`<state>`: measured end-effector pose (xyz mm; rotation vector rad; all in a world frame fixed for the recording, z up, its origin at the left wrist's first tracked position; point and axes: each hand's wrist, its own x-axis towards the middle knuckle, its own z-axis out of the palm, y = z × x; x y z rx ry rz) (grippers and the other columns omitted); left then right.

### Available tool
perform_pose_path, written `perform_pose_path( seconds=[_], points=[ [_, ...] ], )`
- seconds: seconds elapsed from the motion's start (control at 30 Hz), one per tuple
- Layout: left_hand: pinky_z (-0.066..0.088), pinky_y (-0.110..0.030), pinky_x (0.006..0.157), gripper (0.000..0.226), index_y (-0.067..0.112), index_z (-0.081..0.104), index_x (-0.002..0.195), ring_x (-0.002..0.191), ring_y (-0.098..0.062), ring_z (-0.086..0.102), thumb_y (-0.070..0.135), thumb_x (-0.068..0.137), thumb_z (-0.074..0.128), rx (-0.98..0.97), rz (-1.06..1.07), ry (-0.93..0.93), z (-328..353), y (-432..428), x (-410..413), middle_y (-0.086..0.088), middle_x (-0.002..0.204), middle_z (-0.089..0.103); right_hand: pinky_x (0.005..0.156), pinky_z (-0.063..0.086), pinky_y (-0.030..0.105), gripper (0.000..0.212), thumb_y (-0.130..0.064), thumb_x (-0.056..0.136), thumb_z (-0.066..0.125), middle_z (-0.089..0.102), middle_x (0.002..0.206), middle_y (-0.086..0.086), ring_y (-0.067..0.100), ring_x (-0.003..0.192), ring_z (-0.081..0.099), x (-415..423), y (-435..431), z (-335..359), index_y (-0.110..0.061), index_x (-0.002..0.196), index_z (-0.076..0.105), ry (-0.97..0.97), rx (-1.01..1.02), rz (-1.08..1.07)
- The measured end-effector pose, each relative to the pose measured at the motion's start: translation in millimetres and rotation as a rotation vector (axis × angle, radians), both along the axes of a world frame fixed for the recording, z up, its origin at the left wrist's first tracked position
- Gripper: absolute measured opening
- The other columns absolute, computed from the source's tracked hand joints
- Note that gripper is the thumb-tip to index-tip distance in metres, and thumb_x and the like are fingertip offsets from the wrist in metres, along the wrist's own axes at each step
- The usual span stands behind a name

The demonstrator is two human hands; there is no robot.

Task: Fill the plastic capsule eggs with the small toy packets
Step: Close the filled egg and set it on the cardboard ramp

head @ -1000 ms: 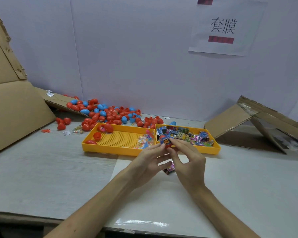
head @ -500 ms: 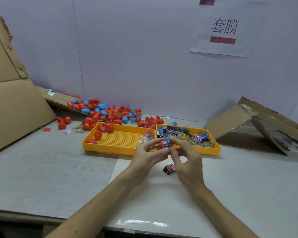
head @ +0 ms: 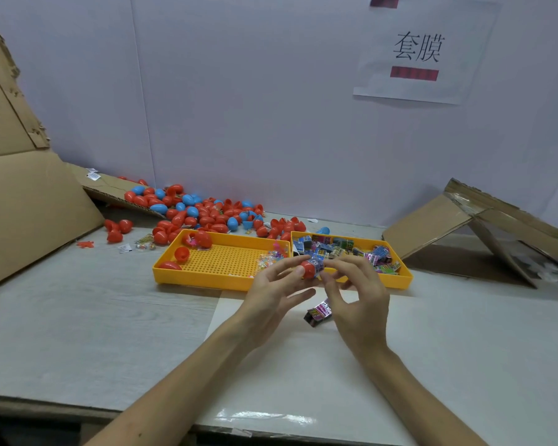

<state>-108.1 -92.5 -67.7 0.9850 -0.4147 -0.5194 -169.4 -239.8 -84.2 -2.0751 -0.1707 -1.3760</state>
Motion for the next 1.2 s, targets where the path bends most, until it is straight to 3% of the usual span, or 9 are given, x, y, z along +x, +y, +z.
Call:
perform_pose_path(
  seconds=[0.1, 0.3, 0.43, 0.6, 0.77, 0.97, 1.2],
  points=[
    [0.06, -0.029, 0.08, 0.043, 0.011, 0.066, 0.122, 0.106, -0.027, 0.073, 0.02, 0.08, 0.074, 0.003, 0.011, -0.003, 0, 0, 0, -0.01, 0.113, 0.075, 0.074, 0.048, 0.007, 0.013, -0.015, 0.088, 0.074, 0.069, 0.095, 0.003, 0.004, 0.09, 0.062, 0, 1, 0, -0.006, 0.097, 0.075, -0.001, -0.027, 0.008],
    [0.059, -0.033, 0.084, 0.047, 0.015, 0.067, 0.12, 0.109, -0.027, 0.071, 0.019, 0.074, 0.079, 0.074, 0.062, -0.054, 0, -1, -1, -0.009, 0.124, 0.068, 0.069, 0.055, 0.02, 0.01, -0.015, 0.088, 0.075, 0.072, 0.088, -0.004, 0.007, 0.081, 0.066, 0, 0, -1, -0.01, 0.097, 0.075, 0.029, 0.027, 0.024],
    [0.06, -0.033, 0.083, 0.031, 0.021, 0.071, 0.111, 0.107, -0.026, 0.071, 0.009, 0.083, 0.077, 0.127, 0.124, -0.122, -1, -2, -1, -0.002, 0.122, 0.067, 0.069, 0.052, 0.016, 0.006, -0.014, 0.088, 0.074, 0.071, 0.084, -0.005, 0.004, 0.079, 0.065, 1, 1, -2, -0.012, 0.094, 0.074, 0.035, 0.006, 0.0],
    [0.06, -0.027, 0.076, 0.037, 0.03, 0.071, 0.11, 0.098, -0.017, 0.073, 0.008, 0.082, 0.081, 0.231, 0.186, -0.287, -3, -3, -3, 0.011, 0.115, 0.069, 0.067, 0.046, 0.01, 0.014, 0.0, 0.084, 0.075, 0.065, 0.079, -0.003, 0.007, 0.076, 0.059, 1, -1, -3, -0.012, 0.087, 0.068, 0.078, -0.079, -0.036],
    [0.059, -0.022, 0.077, 0.045, 0.028, 0.07, 0.121, 0.098, -0.011, 0.072, 0.005, 0.084, 0.079, 0.332, 0.22, -0.443, -7, -4, -3, 0.017, 0.119, 0.066, 0.059, 0.048, 0.026, 0.02, 0.002, 0.084, 0.073, 0.058, 0.078, -0.006, 0.009, 0.069, 0.055, 0, -2, -3, -0.014, 0.083, 0.061, 0.173, -0.142, -0.024],
    [0.056, -0.017, 0.074, 0.038, 0.025, 0.071, 0.116, 0.094, -0.004, 0.071, 0.005, 0.085, 0.078, 0.384, 0.241, -0.567, -8, -4, -3, 0.008, 0.123, 0.06, 0.055, 0.047, 0.033, 0.018, 0.0, 0.087, 0.068, 0.054, 0.078, -0.004, 0.015, 0.061, 0.052, 0, -6, 0, -0.014, 0.083, 0.057, 0.249, -0.232, -0.023],
    [0.055, -0.016, 0.073, 0.037, 0.024, 0.071, 0.115, 0.091, -0.003, 0.071, 0.005, 0.084, 0.079, 0.419, 0.265, -0.619, -9, -4, -3, 0.002, 0.122, 0.061, 0.057, 0.038, 0.021, 0.02, 0.0, 0.087, 0.067, 0.049, 0.077, -0.007, 0.014, 0.065, 0.045, 0, -11, 1, -0.015, 0.085, 0.054, 0.309, -0.251, 0.025]
  ],
)
